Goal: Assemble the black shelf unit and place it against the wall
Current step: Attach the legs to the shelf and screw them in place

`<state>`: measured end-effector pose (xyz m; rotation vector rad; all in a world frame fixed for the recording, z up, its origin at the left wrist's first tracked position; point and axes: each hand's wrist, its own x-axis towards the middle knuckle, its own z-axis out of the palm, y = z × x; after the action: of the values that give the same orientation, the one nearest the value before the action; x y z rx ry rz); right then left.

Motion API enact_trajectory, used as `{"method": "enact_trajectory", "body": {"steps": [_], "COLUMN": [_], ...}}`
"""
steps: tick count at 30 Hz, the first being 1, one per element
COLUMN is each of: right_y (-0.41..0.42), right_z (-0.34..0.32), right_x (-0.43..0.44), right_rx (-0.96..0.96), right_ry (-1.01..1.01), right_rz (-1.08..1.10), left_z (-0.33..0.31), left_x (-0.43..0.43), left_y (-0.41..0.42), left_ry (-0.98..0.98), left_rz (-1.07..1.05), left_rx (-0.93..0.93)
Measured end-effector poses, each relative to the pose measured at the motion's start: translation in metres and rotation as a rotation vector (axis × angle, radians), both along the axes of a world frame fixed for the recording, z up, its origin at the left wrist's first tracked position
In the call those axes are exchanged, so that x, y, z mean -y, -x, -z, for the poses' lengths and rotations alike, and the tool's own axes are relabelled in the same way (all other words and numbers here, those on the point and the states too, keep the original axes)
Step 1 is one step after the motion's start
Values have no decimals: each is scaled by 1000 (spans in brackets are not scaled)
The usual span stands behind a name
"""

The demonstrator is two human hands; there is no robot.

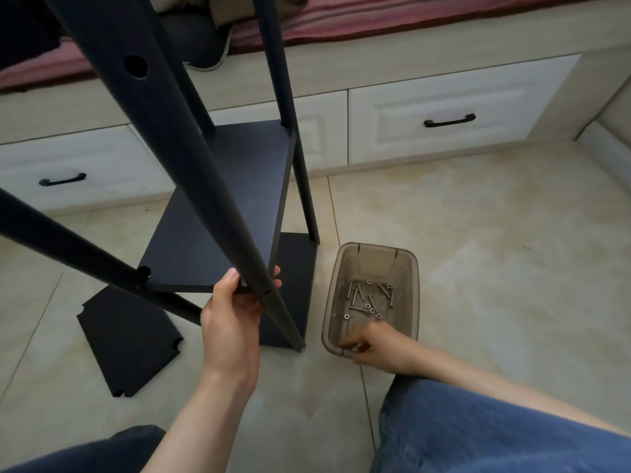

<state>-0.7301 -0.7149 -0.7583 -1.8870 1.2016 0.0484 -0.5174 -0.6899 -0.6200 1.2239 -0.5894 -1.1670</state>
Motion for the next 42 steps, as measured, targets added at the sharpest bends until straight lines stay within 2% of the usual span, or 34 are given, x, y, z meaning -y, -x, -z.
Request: {"method": "enact_trajectory", "body": {"steps": [3,6,11,21,33,37,42], "right_y": [-1,6,9,-14,-16,-15,-4], "right_z": [-1,0,17,57,65,57,21], "right_x": [5,15,41,55,47,45,41], "right_rx": [61,101,-73,-404,-567,-505,-281], "right_ry": [-43,-98,-56,-46,94,107,61], "right_rz": [15,121,162,-171,-251,-162,45], "left_z": [1,1,4,10,13,13,12], "left_x": [0,1,2,2,5,5,6], "left_y": [1,1,-3,-9,-10,-7,-11], "left_ry": [3,1,-19,22,9,12,8], "left_rz": [-16,-13,-16,22,33,26,91], "left_rx": [28,26,-27,16,-57,-62,-126]}}
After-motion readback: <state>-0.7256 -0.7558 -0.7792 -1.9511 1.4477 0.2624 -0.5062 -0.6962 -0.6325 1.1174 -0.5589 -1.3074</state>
